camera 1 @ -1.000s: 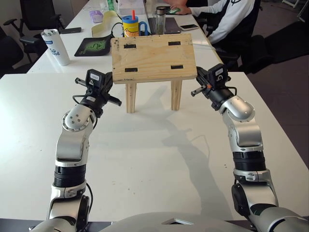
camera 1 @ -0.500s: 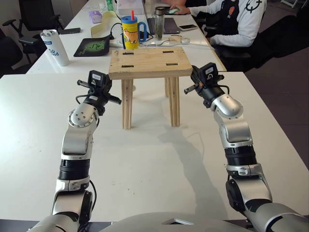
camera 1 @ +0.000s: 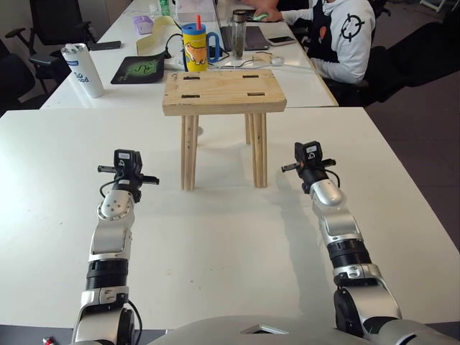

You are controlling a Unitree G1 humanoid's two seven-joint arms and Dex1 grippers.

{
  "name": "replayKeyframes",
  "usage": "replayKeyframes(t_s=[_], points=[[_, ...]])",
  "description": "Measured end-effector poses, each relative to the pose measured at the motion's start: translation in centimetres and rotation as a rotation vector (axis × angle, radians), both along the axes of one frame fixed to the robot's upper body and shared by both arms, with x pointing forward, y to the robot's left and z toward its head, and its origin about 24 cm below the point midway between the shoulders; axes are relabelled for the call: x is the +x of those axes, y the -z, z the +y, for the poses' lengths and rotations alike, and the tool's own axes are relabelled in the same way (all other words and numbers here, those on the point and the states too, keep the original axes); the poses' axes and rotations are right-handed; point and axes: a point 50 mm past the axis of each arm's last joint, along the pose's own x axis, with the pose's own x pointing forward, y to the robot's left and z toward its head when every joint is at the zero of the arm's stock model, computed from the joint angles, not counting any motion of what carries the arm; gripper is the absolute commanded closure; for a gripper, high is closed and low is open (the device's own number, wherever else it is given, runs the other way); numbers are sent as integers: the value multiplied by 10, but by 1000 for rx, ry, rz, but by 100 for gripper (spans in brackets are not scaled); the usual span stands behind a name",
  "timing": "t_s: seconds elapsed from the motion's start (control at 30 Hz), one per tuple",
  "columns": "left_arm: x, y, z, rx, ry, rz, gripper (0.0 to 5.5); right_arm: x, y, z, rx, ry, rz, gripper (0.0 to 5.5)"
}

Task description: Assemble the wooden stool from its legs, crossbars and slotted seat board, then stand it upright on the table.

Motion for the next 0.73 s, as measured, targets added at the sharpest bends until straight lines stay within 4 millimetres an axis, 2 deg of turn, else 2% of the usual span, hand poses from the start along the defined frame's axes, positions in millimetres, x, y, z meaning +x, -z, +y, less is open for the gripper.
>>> replayKeyframes(t_s=[0.13, 0.3, 0.73], points=[[-11, 12, -10, -40, 24, -15, 550, -5, 10, -5, -31, 44, 3, 548], [-10, 11, -22, -77, 54, -63, 550, -6, 11, 1, -16, 34, -26, 548], [-11, 13, -26, -86, 67, -101, 550, -10, 18, 5, 5, 27, -43, 548]])
